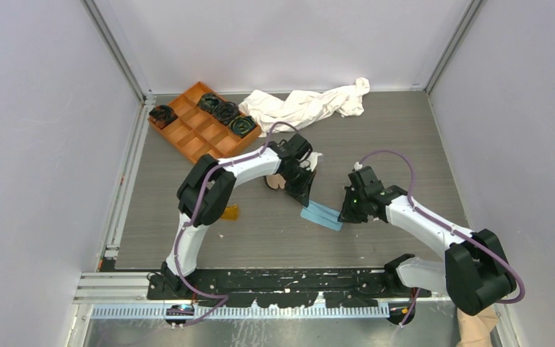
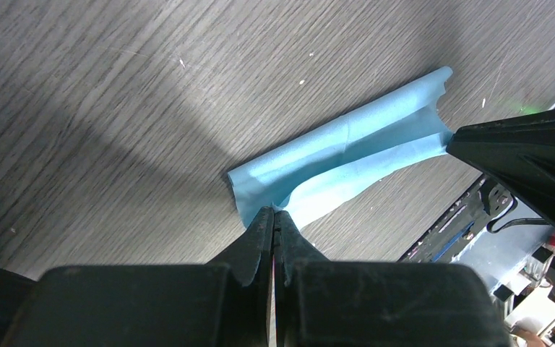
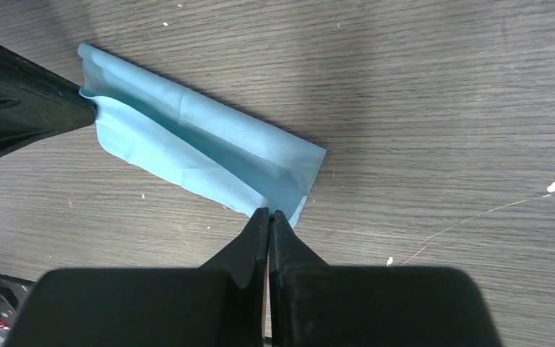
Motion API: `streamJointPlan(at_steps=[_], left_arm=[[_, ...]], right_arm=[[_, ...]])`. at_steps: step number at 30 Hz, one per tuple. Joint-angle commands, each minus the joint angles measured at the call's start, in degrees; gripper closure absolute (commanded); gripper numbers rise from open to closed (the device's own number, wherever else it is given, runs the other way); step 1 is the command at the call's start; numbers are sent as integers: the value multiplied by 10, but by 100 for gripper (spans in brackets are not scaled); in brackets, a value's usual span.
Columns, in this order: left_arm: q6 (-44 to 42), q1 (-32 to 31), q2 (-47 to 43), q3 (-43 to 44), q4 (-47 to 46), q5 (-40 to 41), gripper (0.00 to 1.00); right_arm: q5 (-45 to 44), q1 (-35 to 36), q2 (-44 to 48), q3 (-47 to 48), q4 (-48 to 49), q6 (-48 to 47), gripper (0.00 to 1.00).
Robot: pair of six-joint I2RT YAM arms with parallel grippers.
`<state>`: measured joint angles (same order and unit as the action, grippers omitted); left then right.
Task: Organize the sunglasses
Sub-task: Fold the glasses cleaning cloth at the center of the board.
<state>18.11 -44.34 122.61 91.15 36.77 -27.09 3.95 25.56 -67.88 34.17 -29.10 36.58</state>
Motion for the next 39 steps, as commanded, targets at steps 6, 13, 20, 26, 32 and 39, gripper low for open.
streamJointPlan(at_steps=[6,13,20,26,32,39], left_arm=[[13,-6,-33,-15,-21,-7,100],[17,-7,-36,-26,-26,-3,100],[16,-7,-55,-20,1,24,78],[14,-7,-109,-20,19,60,70],[45,-7,-109,-20,-5,31,72],[89,-5,-86,-20,-27,21,72]], right_arm=[[-13,5,-2,2,5,6,100],[-13,6,-6,4,4,6,100],[-5,8,-9,5,-1,7,78],[-9,10,11,6,-8,12,68],[-6,9,1,25,18,28,71],[25,12,-90,48,87,45,69]])
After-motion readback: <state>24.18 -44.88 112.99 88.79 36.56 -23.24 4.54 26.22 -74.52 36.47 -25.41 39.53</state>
